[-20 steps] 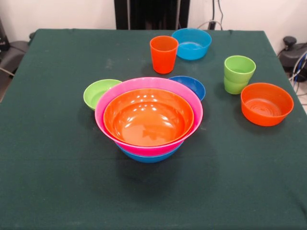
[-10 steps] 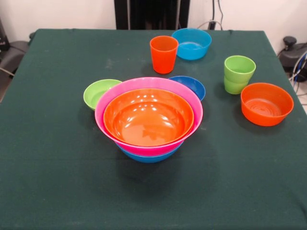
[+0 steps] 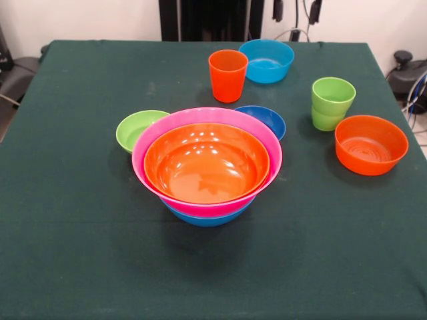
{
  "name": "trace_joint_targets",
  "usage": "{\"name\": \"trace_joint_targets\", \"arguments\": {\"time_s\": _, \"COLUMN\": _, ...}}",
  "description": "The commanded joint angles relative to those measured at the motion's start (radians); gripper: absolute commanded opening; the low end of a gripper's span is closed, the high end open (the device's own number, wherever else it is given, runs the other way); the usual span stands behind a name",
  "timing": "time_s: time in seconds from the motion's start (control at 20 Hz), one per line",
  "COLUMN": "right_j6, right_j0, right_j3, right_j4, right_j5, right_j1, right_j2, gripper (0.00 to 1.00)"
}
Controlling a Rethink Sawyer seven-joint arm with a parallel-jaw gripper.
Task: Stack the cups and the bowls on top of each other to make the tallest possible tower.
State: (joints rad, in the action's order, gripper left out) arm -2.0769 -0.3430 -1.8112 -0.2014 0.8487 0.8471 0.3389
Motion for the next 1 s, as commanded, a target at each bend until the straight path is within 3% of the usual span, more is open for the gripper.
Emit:
{"name": "trace_joint_targets", "arguments": {"time_s": 0.05, "right_j6": -0.057, "right_j0": 0.035, "right_j3": 0.013, "right_j4": -0.120, "right_j5": -0.120, "right_j1": -0.107, "right_j2": -0.053, "gripper": 1.00}}
{"name": "trace_joint_targets", "arguments": {"time_s": 0.65, "right_j6": -0.036, "right_j0": 0.051, "right_j3": 0.019, "right_j4": -0.132, "right_j5": -0.205, "right_j1": -0.170, "right_j2": -0.058, "gripper": 1.00}}
{"name": "trace_joint_targets", "arguments": {"time_s": 1.0, "right_j6": -0.110, "right_j0": 0.119, "right_j3": 0.010, "right_j4": -0.084, "right_j5": -0.229, "right_j1": -0.160, "right_j2": -0.069, "gripper": 1.00}}
